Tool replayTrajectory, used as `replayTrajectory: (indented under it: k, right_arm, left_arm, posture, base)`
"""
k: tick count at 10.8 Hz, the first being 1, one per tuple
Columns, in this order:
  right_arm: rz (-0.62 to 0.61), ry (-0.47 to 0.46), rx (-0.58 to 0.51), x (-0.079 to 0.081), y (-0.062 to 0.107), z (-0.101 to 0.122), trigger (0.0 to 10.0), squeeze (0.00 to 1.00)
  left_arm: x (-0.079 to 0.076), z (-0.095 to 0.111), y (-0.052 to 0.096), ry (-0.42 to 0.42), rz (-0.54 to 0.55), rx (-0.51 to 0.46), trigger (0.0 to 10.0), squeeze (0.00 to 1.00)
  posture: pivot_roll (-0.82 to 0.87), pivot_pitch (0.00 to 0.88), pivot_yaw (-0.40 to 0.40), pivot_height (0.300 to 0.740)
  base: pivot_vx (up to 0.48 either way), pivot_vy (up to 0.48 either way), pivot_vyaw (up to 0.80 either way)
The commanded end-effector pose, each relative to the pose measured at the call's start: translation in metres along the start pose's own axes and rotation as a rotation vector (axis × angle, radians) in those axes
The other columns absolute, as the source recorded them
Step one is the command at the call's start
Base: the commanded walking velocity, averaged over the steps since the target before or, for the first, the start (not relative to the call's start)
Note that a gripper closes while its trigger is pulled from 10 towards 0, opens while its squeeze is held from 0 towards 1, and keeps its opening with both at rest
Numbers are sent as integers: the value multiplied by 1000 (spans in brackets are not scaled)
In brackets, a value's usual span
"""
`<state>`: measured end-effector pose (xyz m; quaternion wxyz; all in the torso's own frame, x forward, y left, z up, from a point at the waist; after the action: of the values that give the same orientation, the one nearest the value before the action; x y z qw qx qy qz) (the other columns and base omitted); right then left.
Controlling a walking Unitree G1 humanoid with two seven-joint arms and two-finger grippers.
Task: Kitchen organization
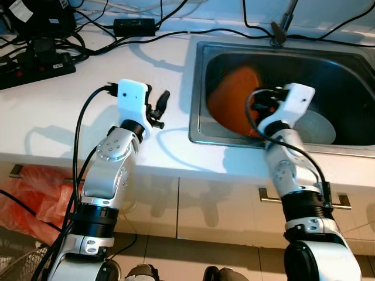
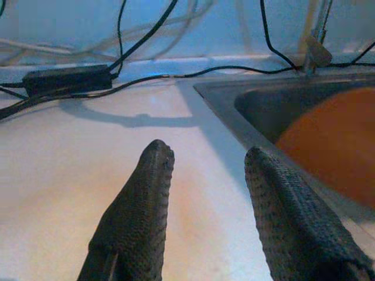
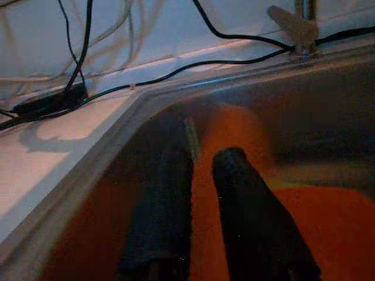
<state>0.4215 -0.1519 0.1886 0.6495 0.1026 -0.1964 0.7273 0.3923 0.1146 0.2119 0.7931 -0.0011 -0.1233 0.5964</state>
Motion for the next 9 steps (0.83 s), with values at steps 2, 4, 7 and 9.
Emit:
replayTrajectory:
  k: [2,4,7,9]
  right_arm:
    - [10,8,-9,3,-1,2,10000,0]
    - [24,7,-25,6,-2,8,10000,0]
    - [53,102,-92,13,-1,25,10000,0]
    - [90,164,-186,24,4,47,10000,0]
  left_arm:
    - [1,-3,-1,-6,17,4,10000,0]
    - [3,-5,-1,7,44,6,10000,0]
    - [12,0,-1,-7,112,-27,10000,0]
    - [23,11,2,-15,191,-88,10000,0]
  posture:
    - [64,125,-23,740]
    - [61,124,-23,740]
    - [57,122,-23,740]
    - [51,119,-25,740]
  base:
    - [0,0,0]
    - [0,0,0]
    - [0,0,0]
    - [0,0,0]
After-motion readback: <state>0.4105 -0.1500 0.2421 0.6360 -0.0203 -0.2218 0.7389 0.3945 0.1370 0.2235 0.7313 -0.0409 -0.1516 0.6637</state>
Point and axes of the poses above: a point about 5 cm out from each wrist's last joint towards the gripper, its own y axis pointing back from the gripper into the wrist, its own z axis along the axis of the wrist's last joint, x = y × z, the point moved 5 cm from there along -y, pointing out of the wrist towards the gripper, and after that the axes turned 7 degrees about -y, right-handed, at the moved point
